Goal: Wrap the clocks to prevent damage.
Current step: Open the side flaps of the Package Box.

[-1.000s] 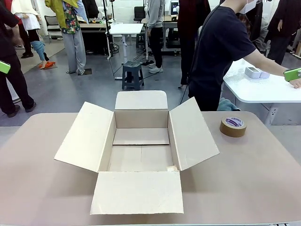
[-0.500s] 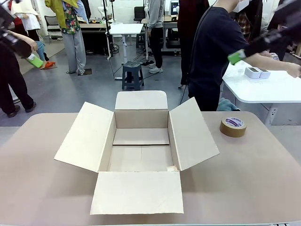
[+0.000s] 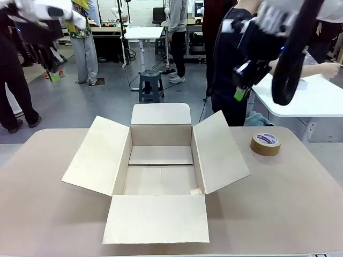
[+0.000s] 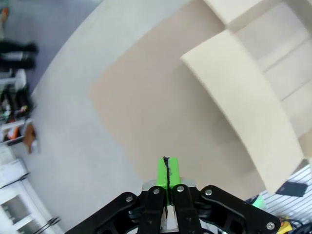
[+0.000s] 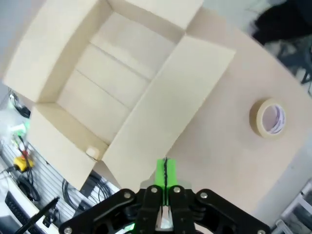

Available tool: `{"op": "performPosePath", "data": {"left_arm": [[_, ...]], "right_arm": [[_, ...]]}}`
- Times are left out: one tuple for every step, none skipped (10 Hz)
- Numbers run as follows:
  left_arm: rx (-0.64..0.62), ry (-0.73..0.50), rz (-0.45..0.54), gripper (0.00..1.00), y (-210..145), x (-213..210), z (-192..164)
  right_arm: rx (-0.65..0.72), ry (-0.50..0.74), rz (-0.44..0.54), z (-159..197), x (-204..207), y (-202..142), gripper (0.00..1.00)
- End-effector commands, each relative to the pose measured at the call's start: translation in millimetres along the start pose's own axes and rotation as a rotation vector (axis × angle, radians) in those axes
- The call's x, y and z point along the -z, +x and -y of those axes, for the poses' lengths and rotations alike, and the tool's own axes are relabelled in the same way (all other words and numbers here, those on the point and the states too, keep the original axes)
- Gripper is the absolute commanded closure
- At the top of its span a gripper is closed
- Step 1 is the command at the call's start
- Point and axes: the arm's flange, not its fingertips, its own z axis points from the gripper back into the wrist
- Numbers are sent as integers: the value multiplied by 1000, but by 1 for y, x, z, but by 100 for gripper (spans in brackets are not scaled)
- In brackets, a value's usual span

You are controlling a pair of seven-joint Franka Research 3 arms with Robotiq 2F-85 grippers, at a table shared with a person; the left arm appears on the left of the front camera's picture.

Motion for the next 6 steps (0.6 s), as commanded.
{"op": "performPosePath", "data": {"left_arm": [[14,126,-103,100,3,21,28],[25,113,-95,100,2,29,37],[21,58,-41,100,-4,28,40],[29,107,-76,100,5,29,33],[29,107,-76,100,5,29,33],[29,107,-76,100,5,29,33]], "right_arm": [[-27,-36,-108,-13,13,14,99],[-28,-44,-104,-15,24,16,99],[-59,-2,-83,-14,32,14,99],[-34,-32,-91,-17,27,10,99],[-34,-32,-91,-17,27,10,99],[-34,-32,-91,-17,27,10,99]]}}
